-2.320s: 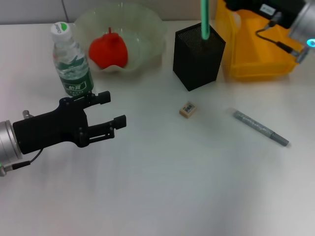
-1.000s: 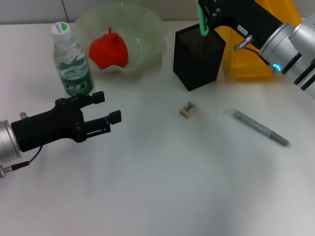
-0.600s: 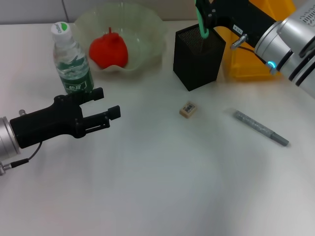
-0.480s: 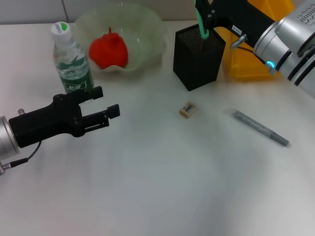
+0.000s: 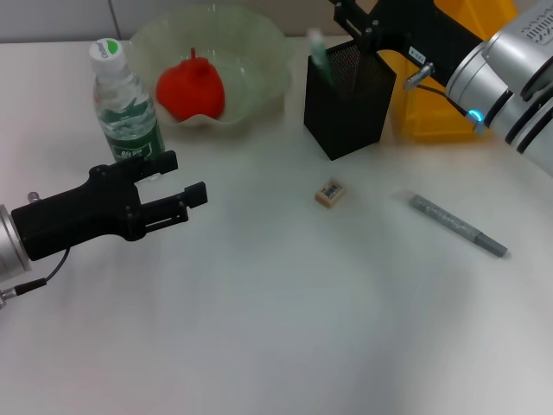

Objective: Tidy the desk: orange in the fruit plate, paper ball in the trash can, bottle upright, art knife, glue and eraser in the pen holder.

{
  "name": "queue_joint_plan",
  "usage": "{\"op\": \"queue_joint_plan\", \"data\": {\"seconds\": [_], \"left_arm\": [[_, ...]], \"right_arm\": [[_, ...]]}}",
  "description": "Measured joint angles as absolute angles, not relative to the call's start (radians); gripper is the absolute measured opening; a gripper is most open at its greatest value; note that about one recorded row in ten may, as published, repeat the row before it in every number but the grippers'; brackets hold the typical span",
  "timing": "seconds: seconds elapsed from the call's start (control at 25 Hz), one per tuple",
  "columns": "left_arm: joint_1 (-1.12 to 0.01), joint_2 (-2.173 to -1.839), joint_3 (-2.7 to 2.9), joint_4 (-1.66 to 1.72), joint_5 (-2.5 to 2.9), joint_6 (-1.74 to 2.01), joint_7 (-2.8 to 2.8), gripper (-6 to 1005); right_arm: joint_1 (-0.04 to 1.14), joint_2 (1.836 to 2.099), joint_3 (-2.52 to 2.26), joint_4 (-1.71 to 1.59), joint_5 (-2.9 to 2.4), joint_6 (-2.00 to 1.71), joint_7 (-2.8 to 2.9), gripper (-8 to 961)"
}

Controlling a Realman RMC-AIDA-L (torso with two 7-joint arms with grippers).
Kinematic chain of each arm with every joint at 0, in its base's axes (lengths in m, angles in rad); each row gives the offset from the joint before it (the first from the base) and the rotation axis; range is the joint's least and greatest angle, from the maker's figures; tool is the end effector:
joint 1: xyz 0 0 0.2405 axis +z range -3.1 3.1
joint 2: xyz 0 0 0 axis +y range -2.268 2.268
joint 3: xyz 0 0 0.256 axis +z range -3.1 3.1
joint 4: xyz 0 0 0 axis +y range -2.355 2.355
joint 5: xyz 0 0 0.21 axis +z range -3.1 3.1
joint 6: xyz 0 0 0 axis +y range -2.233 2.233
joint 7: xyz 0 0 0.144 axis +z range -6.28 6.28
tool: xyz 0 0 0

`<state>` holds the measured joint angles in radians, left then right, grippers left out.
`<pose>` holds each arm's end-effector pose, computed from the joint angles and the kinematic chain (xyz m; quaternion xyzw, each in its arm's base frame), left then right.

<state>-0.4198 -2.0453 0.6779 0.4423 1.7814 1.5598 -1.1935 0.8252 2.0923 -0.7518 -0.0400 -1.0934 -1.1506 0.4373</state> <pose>-0.2966 0.2960 -0.0044 -0.8920 -0.2523 -0.3299 0.1786 0.1994 0.4132 -0.0437 -0.8306 0.0980 0.3526 0.4197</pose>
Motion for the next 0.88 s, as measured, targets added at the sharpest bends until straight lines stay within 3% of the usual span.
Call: {"op": "queue_joint_plan", "data": {"seconds": [0.04,0.24,0.6,0.88], "left_arm": [[-0.419,-2.045,0.678,0.445,1.781,1.563,-1.193,798],[-0.417,-2.045,0.678,0.448,1.781,1.571,-1.193,798],[-0.412,-2.043,0.682,0.449,1.783,1.597,-1.184,799],[-0.413,-2.043,0.692,0.450,1.791,1.620,-1.169,799]], "right_arm": [[0.825,2.092,-0.748,-0.037,-1.083,-1.156,0.437,338],[0.817,2.092,-0.683,-0.028,-1.078,-1.211,0.446,569],[0.772,2.088,-0.601,-0.036,-1.075,-1.355,0.669,684],[0.639,2.078,-0.714,-0.325,-1.117,-1.493,1.228,764]]}}
